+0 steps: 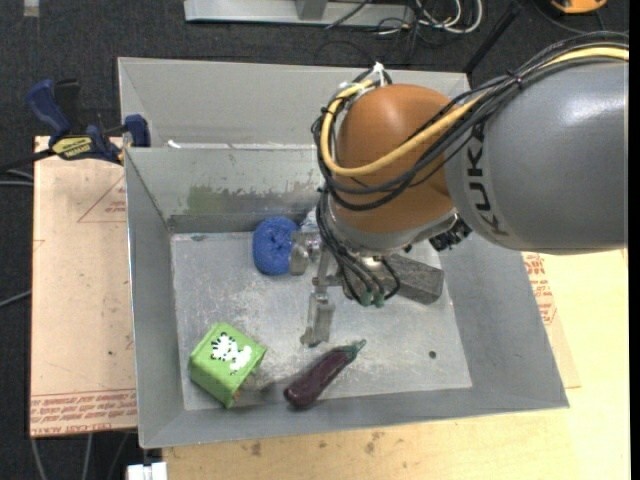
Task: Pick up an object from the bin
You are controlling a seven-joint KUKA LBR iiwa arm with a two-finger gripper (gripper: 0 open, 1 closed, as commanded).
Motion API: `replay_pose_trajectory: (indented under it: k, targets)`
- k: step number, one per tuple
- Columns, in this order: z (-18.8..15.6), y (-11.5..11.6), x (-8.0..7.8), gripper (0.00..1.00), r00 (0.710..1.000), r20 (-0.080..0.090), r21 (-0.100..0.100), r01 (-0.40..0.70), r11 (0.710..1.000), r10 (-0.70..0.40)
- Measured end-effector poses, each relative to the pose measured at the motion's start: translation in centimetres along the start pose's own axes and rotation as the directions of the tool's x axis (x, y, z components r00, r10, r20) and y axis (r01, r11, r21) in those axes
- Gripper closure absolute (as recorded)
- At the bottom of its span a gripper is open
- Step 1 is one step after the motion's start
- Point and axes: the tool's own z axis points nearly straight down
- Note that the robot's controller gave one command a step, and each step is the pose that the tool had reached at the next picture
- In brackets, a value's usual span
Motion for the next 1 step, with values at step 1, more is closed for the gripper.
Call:
replay_pose_trajectory:
  k: [1]
  targets:
    - [-0.46, -0.07, -0.14, 0.0, 1.0, 0.008, -0.001, -0.003, 1.0, 0.003]
